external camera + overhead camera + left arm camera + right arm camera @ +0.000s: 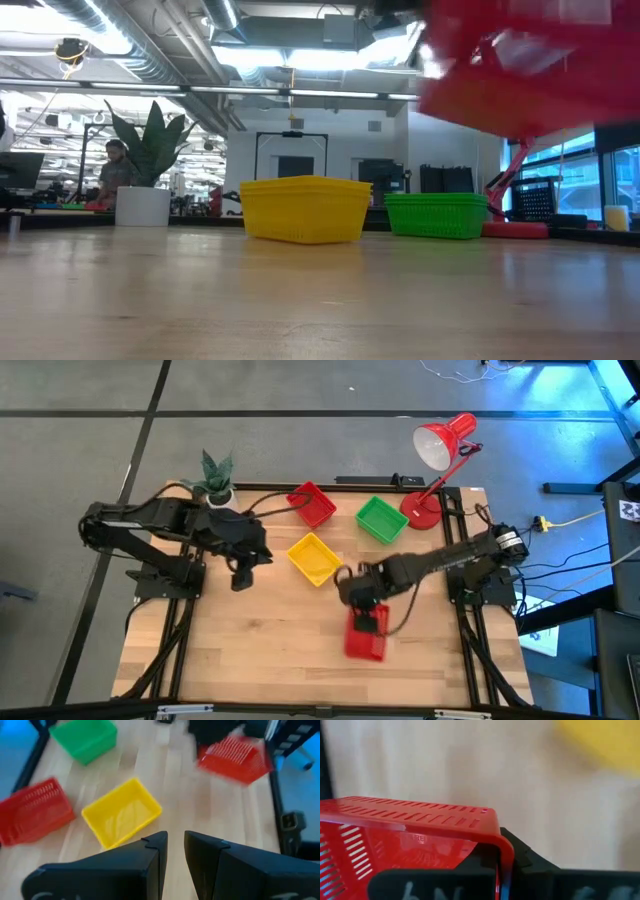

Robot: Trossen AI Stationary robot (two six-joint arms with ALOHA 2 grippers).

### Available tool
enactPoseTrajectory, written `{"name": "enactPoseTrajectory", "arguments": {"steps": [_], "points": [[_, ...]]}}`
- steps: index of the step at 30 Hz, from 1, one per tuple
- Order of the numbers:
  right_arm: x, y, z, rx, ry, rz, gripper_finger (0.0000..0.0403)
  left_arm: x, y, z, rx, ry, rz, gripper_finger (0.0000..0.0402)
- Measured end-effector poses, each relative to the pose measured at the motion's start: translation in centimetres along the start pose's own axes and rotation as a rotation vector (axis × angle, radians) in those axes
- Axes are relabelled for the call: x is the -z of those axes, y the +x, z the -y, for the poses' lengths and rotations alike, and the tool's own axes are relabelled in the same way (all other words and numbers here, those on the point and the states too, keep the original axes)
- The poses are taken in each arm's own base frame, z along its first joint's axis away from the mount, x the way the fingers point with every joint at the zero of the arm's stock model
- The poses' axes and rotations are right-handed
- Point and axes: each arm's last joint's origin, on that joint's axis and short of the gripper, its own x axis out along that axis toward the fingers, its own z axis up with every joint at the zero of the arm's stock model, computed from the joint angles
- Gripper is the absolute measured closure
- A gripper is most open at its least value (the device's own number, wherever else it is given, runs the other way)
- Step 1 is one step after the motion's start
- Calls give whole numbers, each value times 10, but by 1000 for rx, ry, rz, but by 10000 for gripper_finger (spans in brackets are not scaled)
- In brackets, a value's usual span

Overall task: Stack baskets by color
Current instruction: Stack the red bin on the red bin

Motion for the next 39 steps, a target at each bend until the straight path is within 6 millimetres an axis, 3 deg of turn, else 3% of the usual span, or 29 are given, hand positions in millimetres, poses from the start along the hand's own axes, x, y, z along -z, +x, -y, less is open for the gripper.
{"name": "enactPoseTrajectory", "arguments": {"steps": [7,13,24,28,34,39], "points": [[-36,-22,59,177,337,203,403,2,-21,-1,-19,1,77,344],[-59,-31,107,178,549,381,403,7,-31,-1,-10,17,83,344],[-79,-51,185,216,689,658,403,9,-34,-1,-11,98,75,344],[-78,-53,194,207,704,669,403,10,-34,-1,-15,128,62,344],[-80,-51,187,173,684,661,403,10,-34,-1,-12,130,62,344],[-80,-51,178,286,663,683,403,9,-30,-2,-80,248,63,344]]}}
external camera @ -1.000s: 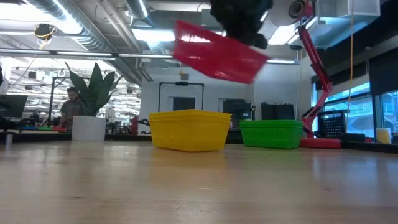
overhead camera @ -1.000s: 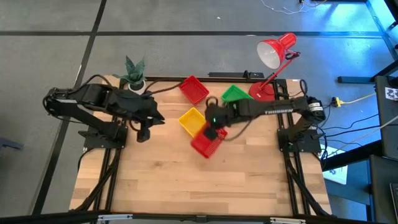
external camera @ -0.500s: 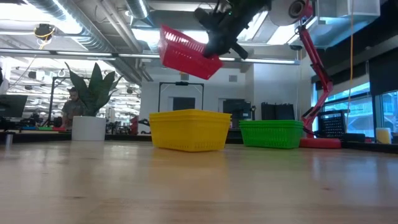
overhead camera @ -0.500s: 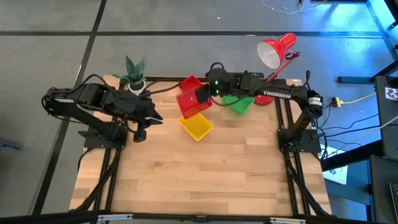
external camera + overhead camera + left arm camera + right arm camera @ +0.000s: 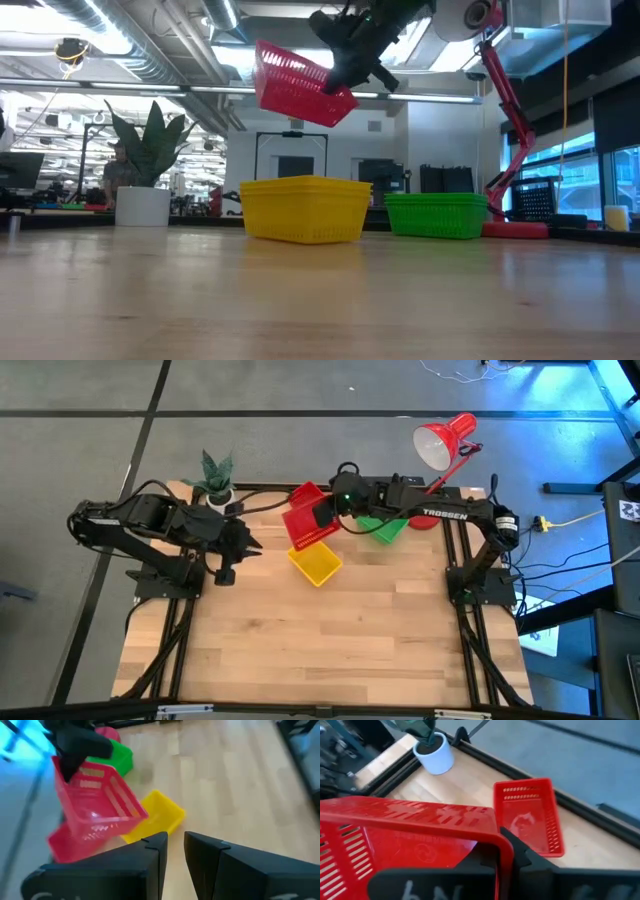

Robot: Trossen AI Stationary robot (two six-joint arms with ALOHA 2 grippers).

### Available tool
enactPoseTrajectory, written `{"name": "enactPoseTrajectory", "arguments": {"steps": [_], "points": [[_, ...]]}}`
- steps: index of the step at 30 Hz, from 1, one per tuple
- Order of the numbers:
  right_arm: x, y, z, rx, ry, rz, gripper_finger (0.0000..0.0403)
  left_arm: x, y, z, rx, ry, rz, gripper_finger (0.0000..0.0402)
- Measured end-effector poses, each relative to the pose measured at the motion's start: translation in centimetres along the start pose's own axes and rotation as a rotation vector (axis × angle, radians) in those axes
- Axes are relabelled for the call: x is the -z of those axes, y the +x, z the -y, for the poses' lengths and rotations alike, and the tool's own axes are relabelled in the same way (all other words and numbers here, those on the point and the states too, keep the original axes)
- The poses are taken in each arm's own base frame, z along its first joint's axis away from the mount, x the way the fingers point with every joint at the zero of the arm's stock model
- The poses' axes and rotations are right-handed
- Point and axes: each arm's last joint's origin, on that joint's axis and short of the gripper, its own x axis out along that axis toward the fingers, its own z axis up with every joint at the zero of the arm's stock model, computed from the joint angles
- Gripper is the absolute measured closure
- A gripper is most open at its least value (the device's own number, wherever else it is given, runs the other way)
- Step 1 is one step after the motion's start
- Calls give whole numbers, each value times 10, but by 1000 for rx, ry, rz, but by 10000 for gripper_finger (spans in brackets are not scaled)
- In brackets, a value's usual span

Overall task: Stack baskets by color
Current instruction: Stack the red bin on the red bin

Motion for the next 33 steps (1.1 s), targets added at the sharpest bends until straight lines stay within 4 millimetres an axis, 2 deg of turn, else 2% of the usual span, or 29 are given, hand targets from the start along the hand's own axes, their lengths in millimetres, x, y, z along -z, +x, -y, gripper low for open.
{"name": "enactPoseTrajectory", "arguments": {"steps": [5,9,12,16,23,29,33], "points": [[4,-4,-9,77,-44,66,403,-5,18,1,-147,109,-35,344],[6,-7,-18,63,-90,97,403,-8,38,3,-241,141,-91,348],[9,-9,-22,52,-110,95,403,-9,48,6,-266,160,-119,370],[10,-9,-24,21,-132,75,403,-14,51,7,-247,167,-85,398],[10,-9,-24,20,-157,71,403,-28,55,9,-251,105,49,360],[10,-9,-23,38,-162,82,403,-28,60,6,-266,36,45,325],[9,-9,-23,58,-164,94,403,-29,69,0,-391,33,11,319]]}}
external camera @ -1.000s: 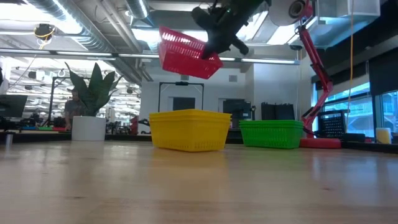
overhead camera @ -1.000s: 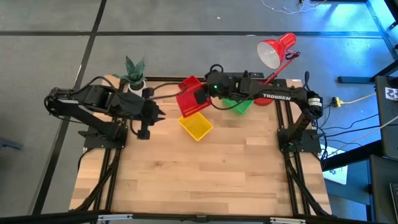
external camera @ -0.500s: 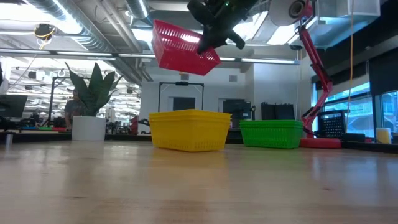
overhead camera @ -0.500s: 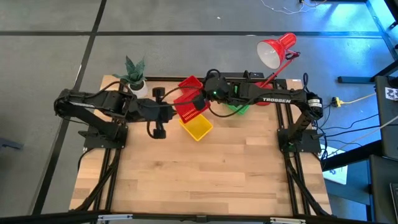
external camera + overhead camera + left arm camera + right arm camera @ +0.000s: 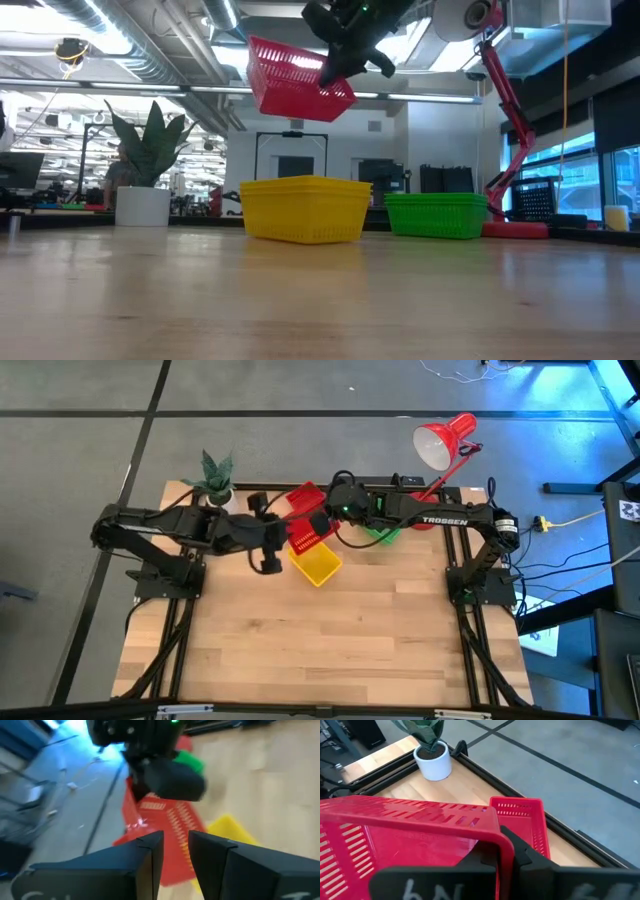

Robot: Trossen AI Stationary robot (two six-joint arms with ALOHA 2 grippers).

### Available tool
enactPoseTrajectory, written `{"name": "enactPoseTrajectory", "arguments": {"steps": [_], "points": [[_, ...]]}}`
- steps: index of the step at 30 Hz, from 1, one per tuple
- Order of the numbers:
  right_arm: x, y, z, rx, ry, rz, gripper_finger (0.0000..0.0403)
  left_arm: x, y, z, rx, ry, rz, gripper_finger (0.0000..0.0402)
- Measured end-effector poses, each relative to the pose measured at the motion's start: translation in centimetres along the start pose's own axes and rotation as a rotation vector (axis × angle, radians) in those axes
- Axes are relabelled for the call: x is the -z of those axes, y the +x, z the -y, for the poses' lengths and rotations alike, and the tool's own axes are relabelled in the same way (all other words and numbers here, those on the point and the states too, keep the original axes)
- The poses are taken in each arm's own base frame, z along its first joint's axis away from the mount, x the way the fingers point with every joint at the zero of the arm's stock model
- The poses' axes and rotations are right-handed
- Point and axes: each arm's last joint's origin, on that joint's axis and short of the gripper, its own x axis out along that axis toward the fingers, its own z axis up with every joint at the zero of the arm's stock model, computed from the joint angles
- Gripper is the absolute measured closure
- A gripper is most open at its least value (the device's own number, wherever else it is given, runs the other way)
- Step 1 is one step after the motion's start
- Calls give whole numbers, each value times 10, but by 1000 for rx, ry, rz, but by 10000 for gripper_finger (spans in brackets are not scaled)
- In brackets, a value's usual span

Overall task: Stack baskets by color
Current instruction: Stack the red bin on the red bin

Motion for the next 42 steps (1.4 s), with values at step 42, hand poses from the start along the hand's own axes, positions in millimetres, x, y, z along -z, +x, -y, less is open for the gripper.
{"name": "enactPoseTrajectory", "arguments": {"steps": [42], "points": [[2,-9,-15,2,-112,41,403,13,52,20,-251,153,-216,323]]}}
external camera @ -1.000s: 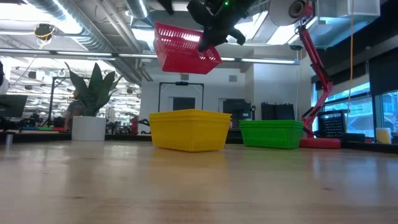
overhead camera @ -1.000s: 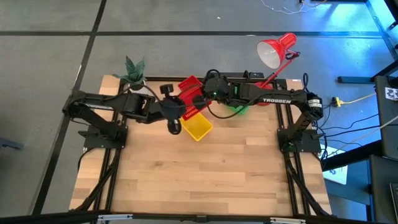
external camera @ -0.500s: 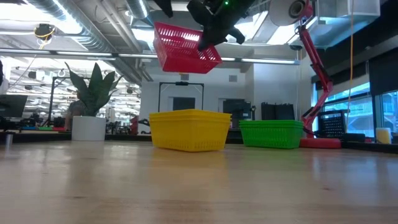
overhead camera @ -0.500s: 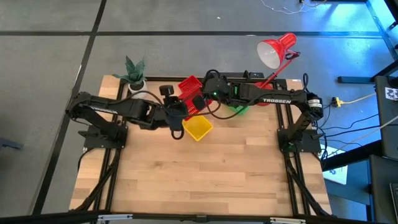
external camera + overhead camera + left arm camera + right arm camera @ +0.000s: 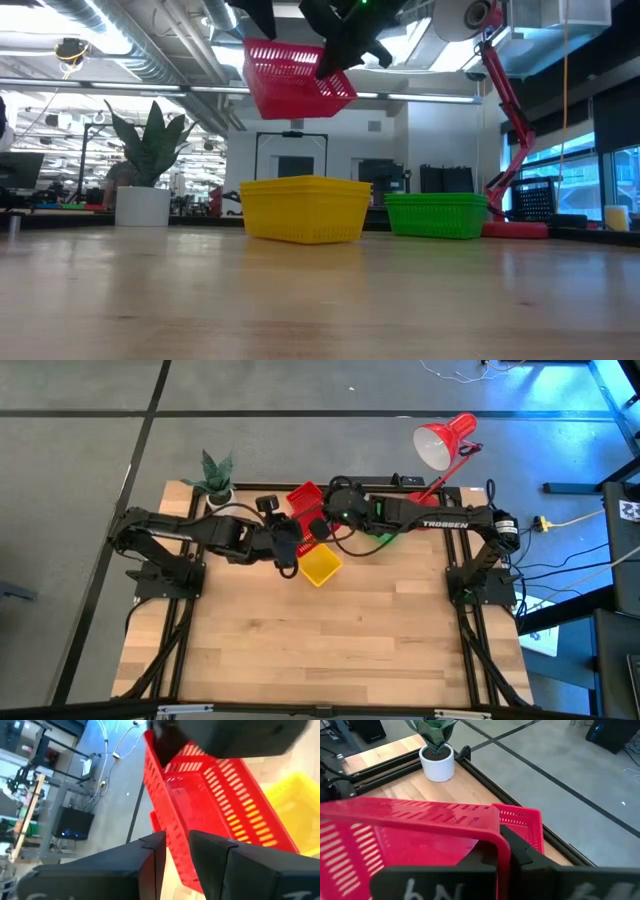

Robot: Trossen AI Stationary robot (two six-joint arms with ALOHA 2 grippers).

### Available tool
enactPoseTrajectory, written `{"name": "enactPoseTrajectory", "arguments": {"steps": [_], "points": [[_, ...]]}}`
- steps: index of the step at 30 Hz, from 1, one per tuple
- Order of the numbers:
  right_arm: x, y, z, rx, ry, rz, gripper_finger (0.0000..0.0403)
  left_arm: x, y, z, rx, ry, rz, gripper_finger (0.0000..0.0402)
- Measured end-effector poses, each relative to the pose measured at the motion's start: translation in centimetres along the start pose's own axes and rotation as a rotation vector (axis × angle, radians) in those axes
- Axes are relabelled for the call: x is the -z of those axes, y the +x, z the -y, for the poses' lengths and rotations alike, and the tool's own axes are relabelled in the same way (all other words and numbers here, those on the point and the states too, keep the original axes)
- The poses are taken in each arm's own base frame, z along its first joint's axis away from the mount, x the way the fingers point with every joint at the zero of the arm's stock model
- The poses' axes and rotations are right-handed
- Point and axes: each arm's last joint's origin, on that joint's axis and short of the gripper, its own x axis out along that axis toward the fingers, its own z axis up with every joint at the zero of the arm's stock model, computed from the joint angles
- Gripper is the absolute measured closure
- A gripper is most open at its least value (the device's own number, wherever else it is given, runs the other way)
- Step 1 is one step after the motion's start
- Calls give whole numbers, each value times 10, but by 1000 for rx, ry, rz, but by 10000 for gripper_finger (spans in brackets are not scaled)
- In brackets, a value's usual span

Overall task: Stack baskets by color
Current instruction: Stack the red bin on the red bin

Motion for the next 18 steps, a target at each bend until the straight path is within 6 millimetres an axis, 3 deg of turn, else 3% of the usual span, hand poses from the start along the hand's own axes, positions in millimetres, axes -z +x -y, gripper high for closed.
{"name": "enactPoseTrajectory", "arguments": {"steps": [18], "points": [[0,-2,-3,-16,-2,1,403,1,2,0,64,-12,-8,323]]}}
